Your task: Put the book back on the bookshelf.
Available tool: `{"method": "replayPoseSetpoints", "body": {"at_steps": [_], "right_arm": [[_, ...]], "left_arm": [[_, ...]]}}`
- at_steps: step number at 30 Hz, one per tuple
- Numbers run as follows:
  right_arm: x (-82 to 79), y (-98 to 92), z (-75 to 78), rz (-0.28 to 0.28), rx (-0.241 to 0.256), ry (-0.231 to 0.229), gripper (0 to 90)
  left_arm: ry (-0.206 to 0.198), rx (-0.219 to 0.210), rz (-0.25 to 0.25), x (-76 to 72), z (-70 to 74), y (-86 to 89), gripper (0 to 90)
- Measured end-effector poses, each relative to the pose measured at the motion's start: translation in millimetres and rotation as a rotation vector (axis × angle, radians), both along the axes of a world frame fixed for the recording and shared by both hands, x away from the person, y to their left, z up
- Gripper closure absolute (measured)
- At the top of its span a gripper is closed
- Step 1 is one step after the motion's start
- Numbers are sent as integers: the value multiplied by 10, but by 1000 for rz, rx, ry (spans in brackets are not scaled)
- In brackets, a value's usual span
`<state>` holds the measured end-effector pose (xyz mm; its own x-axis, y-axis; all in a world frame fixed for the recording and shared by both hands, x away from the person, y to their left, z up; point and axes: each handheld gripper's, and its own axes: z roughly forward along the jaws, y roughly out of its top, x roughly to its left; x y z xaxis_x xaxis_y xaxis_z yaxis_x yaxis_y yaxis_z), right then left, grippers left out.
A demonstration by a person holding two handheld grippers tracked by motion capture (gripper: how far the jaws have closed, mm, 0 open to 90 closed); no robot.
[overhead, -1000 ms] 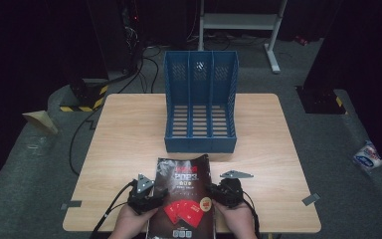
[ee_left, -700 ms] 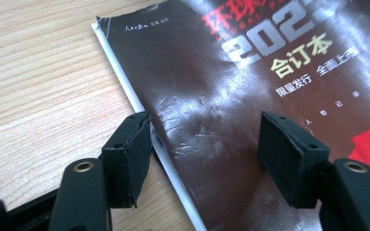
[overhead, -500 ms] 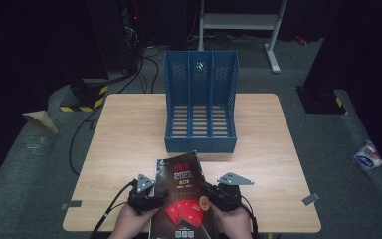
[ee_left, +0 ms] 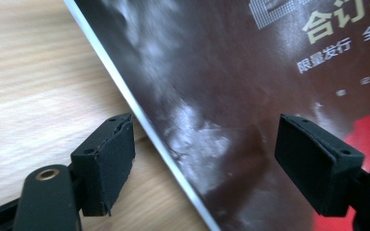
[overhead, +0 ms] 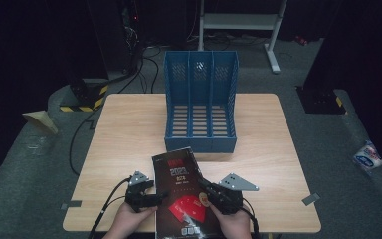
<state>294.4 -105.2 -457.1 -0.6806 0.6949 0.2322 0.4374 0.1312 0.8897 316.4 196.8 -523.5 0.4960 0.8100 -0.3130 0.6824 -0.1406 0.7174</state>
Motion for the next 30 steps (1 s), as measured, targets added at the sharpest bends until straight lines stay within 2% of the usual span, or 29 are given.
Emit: {"method": "replayPoseSetpoints", "body": {"at_steps": [4, 5, 6, 7, 9, 11, 12, 16, 17, 18, 19, 20, 21, 22, 23, 24, 26, 28, 30], "right_arm": [[-20, -30, 72, -5, 34, -16, 868], [-20, -30, 72, -5, 34, -16, 868], [-33, -44, 98, -14, 37, -26, 868], [-33, -44, 98, -14, 37, -26, 868], [-33, -62, 120, -15, 44, -35, 868], [-35, -68, 129, -18, 48, -35, 868], [-43, -76, 148, -20, 51, -45, 868], [-46, -94, 179, -27, 57, -59, 868], [-40, -112, 193, -28, 69, -63, 869], [-40, -112, 193, -28, 69, -63, 869], [-43, -120, 203, -35, 69, -67, 869], [-49, -137, 223, -44, 70, -86, 869], [-49, -137, 223, -44, 70, -86, 869], [-59, -155, 247, -61, 68, -103, 869], [-59, -155, 247, -61, 68, -103, 869], [-67, -171, 267, -80, 67, -124, 868], [-74, -188, 287, -97, 69, -131, 869], [-76, -197, 296, -103, 69, -134, 869], [-85, -235, 325, -129, 71, -160, 868]], "left_arm": [[26, -84, -37, 57, -21, -22, 229], [26, -84, -37, 57, -21, -22, 243], [46, -94, -68, 120, -13, -25, 247], [46, -94, -68, 120, -13, -25, 247], [73, -140, -101, 216, -21, -17, 257], [74, -147, -105, 240, -30, -27, 264], [83, -176, -109, 280, -44, -45, 284], [95, -192, -119, 331, -48, -67, 319], [96, -220, -118, 361, -43, -81, 318], [96, -220, -118, 361, -43, -81, 322], [101, -245, -114, 376, -41, -84, 322], [88, -281, -110, 403, -37, -83, 346], [88, -281, -110, 403, -37, -83, 370], [61, -298, -95, 422, -27, -89, 397], [61, -298, -95, 422, -27, -89, 432], [32, -302, -83, 434, 9, -114, 450], [11, -304, -73, 447, 54, -133, 502], [2, -309, -71, 454, 78, -137, 527], [-36, -310, -69, 468, 154, -166, 595]]}}
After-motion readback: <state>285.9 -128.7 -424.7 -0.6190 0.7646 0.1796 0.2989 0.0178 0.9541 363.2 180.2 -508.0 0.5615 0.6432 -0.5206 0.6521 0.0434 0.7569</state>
